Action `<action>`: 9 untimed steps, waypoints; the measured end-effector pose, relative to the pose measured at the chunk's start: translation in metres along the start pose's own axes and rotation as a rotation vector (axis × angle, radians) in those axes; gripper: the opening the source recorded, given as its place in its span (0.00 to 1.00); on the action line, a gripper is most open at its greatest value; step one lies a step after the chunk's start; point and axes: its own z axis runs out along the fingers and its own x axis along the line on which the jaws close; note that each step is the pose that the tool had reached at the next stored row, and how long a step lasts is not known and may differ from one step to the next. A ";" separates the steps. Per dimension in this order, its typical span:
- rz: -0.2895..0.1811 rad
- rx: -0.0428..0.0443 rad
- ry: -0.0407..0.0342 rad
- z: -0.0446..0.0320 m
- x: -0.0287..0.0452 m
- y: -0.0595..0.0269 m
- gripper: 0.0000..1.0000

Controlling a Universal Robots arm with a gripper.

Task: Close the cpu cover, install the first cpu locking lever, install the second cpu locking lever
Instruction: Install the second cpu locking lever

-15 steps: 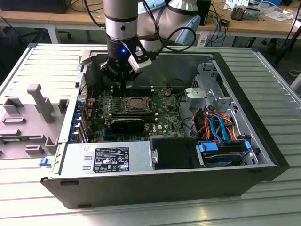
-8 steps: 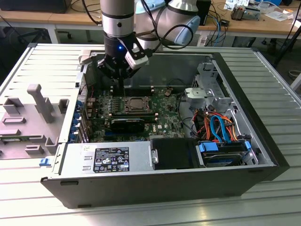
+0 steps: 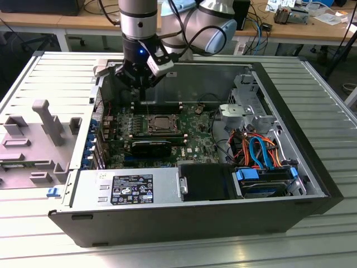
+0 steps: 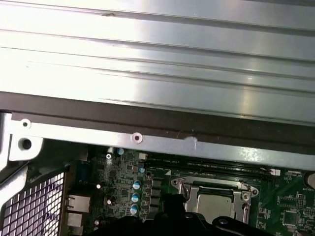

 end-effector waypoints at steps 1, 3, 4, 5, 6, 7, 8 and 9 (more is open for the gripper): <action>-0.001 -0.0002 0.0001 0.0002 -0.0007 0.0010 0.11; -0.003 -0.0005 0.0000 0.0006 -0.0018 0.0020 0.11; -0.003 -0.0006 0.0000 0.0008 -0.0026 0.0023 0.11; -0.004 -0.0006 0.0000 0.0009 -0.0034 0.0023 0.11; -0.004 -0.0006 0.0001 0.0009 -0.0040 0.0023 0.11; -0.004 -0.0006 0.0002 0.0009 -0.0049 0.0022 0.11; -0.004 -0.0005 0.0004 0.0009 -0.0060 0.0021 0.11; -0.004 -0.0006 0.0006 0.0010 -0.0073 0.0020 0.11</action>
